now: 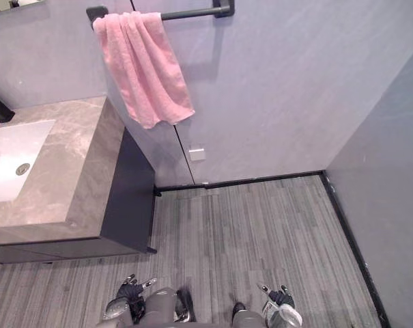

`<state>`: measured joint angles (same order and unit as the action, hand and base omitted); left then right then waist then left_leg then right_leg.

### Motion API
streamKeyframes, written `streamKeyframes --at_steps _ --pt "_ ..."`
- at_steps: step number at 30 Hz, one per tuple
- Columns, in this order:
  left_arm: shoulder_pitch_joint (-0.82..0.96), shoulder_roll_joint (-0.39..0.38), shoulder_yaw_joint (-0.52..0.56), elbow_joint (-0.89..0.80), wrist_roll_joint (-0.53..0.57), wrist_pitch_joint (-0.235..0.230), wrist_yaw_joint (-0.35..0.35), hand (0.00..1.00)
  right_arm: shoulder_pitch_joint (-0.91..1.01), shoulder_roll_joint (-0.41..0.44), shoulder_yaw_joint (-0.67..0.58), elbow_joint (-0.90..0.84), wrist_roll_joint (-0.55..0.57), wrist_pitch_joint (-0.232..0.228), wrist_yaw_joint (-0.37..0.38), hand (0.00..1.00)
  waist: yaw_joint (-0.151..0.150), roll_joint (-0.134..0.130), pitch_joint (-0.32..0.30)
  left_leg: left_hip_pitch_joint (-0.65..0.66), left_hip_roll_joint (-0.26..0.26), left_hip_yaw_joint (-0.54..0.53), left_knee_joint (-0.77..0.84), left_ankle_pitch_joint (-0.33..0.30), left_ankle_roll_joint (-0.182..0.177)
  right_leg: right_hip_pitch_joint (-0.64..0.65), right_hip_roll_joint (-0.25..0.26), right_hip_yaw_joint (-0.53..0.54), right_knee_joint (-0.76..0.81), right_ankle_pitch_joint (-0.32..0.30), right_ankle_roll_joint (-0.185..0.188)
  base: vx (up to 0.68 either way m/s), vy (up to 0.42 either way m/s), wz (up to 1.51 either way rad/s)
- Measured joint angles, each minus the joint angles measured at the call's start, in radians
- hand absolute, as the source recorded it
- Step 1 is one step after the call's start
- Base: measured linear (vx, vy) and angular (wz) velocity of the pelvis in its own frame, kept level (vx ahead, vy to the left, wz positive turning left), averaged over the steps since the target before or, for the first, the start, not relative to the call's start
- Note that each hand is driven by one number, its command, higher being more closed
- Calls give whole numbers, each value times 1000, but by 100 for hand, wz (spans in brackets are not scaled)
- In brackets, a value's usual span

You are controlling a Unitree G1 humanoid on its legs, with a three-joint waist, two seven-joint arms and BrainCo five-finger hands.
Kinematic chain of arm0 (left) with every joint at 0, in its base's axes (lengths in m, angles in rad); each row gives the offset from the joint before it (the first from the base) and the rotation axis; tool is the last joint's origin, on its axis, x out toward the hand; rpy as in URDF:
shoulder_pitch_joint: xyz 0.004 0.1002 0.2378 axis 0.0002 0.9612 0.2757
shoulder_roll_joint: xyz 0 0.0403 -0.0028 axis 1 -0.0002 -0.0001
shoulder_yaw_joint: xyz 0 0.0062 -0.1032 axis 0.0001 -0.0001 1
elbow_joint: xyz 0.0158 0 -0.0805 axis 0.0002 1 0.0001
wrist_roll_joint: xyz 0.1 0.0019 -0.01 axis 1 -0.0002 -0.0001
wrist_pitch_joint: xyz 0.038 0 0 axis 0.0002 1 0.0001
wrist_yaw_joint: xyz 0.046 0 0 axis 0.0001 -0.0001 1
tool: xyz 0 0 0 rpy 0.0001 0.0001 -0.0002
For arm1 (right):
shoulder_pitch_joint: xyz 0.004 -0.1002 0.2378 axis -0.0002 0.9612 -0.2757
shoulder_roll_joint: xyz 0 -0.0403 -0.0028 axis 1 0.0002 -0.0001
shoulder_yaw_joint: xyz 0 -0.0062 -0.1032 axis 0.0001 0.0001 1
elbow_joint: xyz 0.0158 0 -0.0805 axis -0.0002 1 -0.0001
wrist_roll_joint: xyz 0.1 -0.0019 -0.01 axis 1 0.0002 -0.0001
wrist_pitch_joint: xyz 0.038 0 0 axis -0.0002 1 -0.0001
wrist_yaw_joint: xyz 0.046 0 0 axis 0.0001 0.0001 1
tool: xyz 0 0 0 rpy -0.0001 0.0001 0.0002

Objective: Organize washtable

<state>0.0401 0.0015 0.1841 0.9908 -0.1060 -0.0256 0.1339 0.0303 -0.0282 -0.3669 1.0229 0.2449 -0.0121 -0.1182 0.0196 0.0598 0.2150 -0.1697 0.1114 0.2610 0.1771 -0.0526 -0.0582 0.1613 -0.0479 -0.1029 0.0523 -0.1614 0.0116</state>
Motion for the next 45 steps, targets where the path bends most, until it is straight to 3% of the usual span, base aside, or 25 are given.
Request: streamKeyframes --at_steps 1,2,4,5,7,8,9,10,12,15,16,17,18,20,22,24,25,26,27,28,29,31,32,39,45 --pt "0 1 -6 6 0 1 1 0 -2 -2 10 11 -1 0 -7 0 -3 -9 -8 7 -18 -7 1 34 38 11 -12 5 2 -18 19 414 273 -14" --pt "-3 23 -16 13 0 0 0 0 7 11 22 18 -1 0 -12 0 -4 -50 -24 11 -54 4 29 0 68 17 -51 10 37 -59 40 430 247 -7" --pt "-4 41 -20 22 -1 0 0 0 21 28 24 26 -3 0 -10 0 0 -85 -43 34 -85 25 35 -48 84 -22 -91 30 148 -88 52 403 181 -20" --pt "-2 42 -27 33 -1 0 0 0 23 25 24 27 -10 0 -8 0 2 -82 -44 75 -92 35 21 -63 87 -81 -99 54 321 -91 58 420 231 -30" --pt "-3 53 -51 42 -1 2 1 0 25 23 24 26 -12 -1 -7 0 -8 -85 -45 137 -106 35 3 -87 101 -177 -119 84 581 -60 133 347 202 -7" --pt "-10 65 -93 62 -1 8 0 0 31 19 20 22 -12 -1 -6 0 -9 -82 -42 200 -121 31 -1 -110 112 -247 -133 89 787 -77 153 297 123 16" --pt "-13 67 -97 63 -1 7 0 0 31 19 20 22 -13 -1 -6 0 -7 -85 -43 213 -124 28 -2 -113 114 -257 -135 86 810 -82 148 383 112 33" --pt "-22 69 -106 77 -2 13 0 0 31 19 23 19 -13 -1 -5 0 -9 -87 -45 263 -130 6 -21 -120 116 -291 -140 61 871 -106 117 369 55 41" --pt "-22 65 -104 81 -2 18 0 0 27 20 27 14 -13 -1 1 0 -10 -83 -42 325 -124 -18 -61 -120 117 -345 -123 6 834 -146 78 350 12 48" --pt "-19 55 -90 81 -2 19 1 0 12 20 25 6 -11 -8 15 0 -32 -68 -34 375 -91 -72 -82 -122 113 -415 -65 -19 569 -132 52 332 -87 67" --pt "-14 52 -85 82 -2 19 0 0 9 20 24 6 -11 -9 14 0 -34 -66 -33 395 -81 -78 -97 -133 95 -416 -47 -10 430 -69 43 407 -184 73" --pt "-9 57 -67 80 -2 18 0 0 13 24 24 14 -10 -7 15 0 -32 -85 -36 411 -92 -99 -105 -164 52 -412 -45 4 300 92 28 342 -155 70" --pt "-12 51 -49 85 -2 18 0 0 13 21 20 15 -8 -8 16 0 -33 -90 -36 429 -90 -113 -106 -185 37 -407 -39 8 326 125 9 360 -182 45" --pt "-3 5 -3 82 -3 17 0 0 10 7 13 11 -19 -8 14 0 -27 -35 -44 429 -39 -122 -65 -193 22 -392 -16 -28 343 64 -4 381 -210 24" --pt "-3 -6 9 78 -2 18 -1 0 7 9 -1 10 -18 -9 13 0 -35 -22 -43 387 -8 -125 37 -196 16 -353 -5 -62 316 49 -23 345 -235 42" --pt "-10 -9 27 57 -2 19 -1 0 18 13 -2 6 -18 -6 12 0 -32 -20 -38 299 49 -122 280 -195 -22 -268 20 -91 258 39 -39 295 -227 40" --pt "-7 -12 33 34 -1 18 -2 0 29 11 5 2 -15 -5 10 0 -16 -23 -34 231 99 -107 465 -193 -39 -204 39 -105 219 33 -50 215 -133 13" --pt "-7 -14 35 30 -1 17 -2 0 34 10 8 1 -13 -6 10 0 -8 -22 -34 216 112 -94 500 -194 -37 -186 44 -106 207 32 -52 481 -92 -16" --pt "-10 -15 36 18 -1 16 -2 0 36 11 15 -7 1 -4 9 0 -3 -27 -36 129 99 -38 326 -201 -25 -125 25 -81 148 35 -47 509 101 -45" --pt "-13 -21 27 22 -1 17 -1 0 40 7 12 -7 1 -4 9 0 -7 -16 -41 136 60 -75 86 -74 -31 -119 18 -57 134 40 -16 531 163 -63" --pt "-19 -10 22 24 -1 16 0 0 42 10 13 -4 1 -1 9 0 -4 -30 -44 163 41 -65 73 -67 -23 -108 6 -35 120 46 10 241 208 -41" --pt "-24 2 14 22 -1 15 -1 0 48 26 13 -9 2 -2 9 0 -7 -55 -47 164 19 -64 72 -67 -23 -96 -15 -33 97 51 20 91 179 -10" --pt "-31 3 4 23 2 16 -1 0 54 30 23 -6 -5 -1 9 0 -1 -73 -54 213 -31 -61 -20 -45 11 -82 -46 -7 56 65 43 30 218 -15" --pt "-19 20 -21 62 16 18 -1 0 55 20 25 16 -11 -1 12 0 -5 -62 -70 277 -54 -45 -124 -17 17 -90 -44 42 44 74 53 -31 47 -19" --pt "-17 38 -38 65 -10 11 23 0 45 9 28 45 -10 -8 8 0 -4 -67 -76 278 -69 -110 -142 -10 17 -76 -43 42 -8 100 55 3 -1 -1"
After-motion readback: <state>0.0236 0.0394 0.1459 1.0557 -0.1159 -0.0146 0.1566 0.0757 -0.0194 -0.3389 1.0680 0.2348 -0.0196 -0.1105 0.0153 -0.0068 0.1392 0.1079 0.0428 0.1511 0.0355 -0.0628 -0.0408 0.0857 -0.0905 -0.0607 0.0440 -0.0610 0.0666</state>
